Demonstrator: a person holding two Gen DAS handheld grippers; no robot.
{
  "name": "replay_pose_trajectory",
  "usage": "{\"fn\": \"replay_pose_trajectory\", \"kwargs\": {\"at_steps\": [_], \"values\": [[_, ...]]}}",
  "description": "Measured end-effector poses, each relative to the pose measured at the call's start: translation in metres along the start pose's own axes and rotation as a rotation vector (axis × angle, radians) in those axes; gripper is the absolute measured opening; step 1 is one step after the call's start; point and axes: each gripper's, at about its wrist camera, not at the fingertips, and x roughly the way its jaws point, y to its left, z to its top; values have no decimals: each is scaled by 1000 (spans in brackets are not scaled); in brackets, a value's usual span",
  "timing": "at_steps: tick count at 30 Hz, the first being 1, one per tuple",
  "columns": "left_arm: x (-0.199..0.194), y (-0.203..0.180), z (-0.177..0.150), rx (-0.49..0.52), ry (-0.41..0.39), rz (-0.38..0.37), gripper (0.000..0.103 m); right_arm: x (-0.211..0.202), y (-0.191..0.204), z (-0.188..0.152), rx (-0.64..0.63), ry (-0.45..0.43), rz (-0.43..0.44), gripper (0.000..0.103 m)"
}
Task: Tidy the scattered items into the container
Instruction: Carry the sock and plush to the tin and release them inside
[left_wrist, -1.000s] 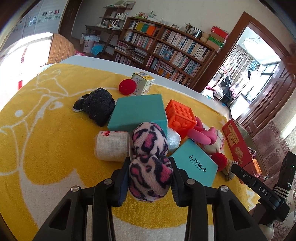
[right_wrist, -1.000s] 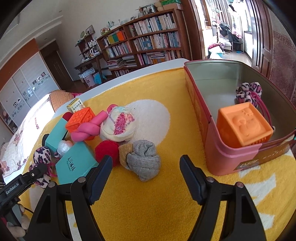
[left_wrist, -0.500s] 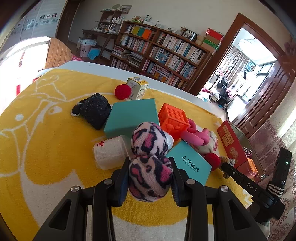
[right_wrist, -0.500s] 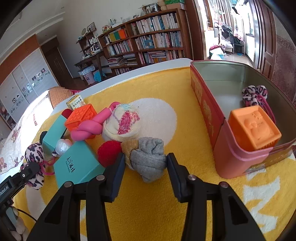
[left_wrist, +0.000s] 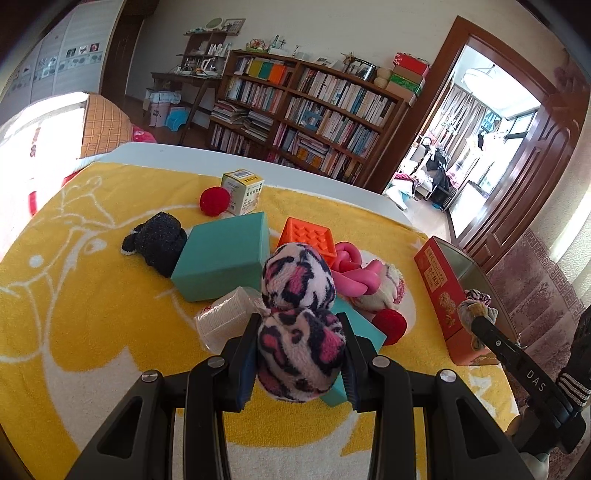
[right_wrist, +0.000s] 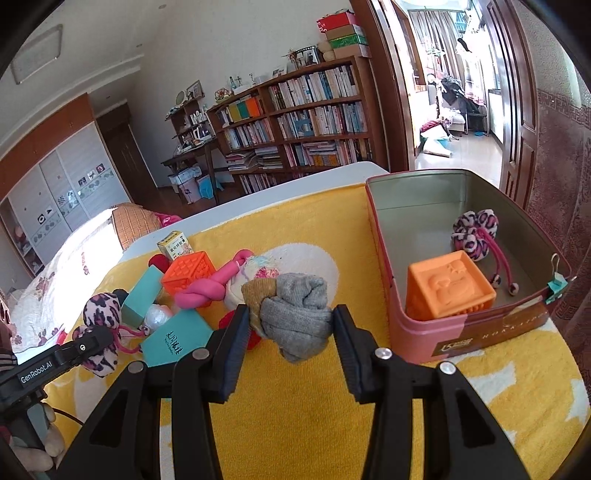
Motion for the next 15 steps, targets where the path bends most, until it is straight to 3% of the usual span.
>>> {"fn": "replay_pose_trajectory", "kwargs": {"at_steps": [7, 15], "values": [[-1, -50, 12, 81, -12, -54, 39, -34, -40, 21, 72, -118, -70, 49], [11, -120, 26, 169, -13, -152, 39, -53, -99, 36, 157, -187, -155, 49]]}}
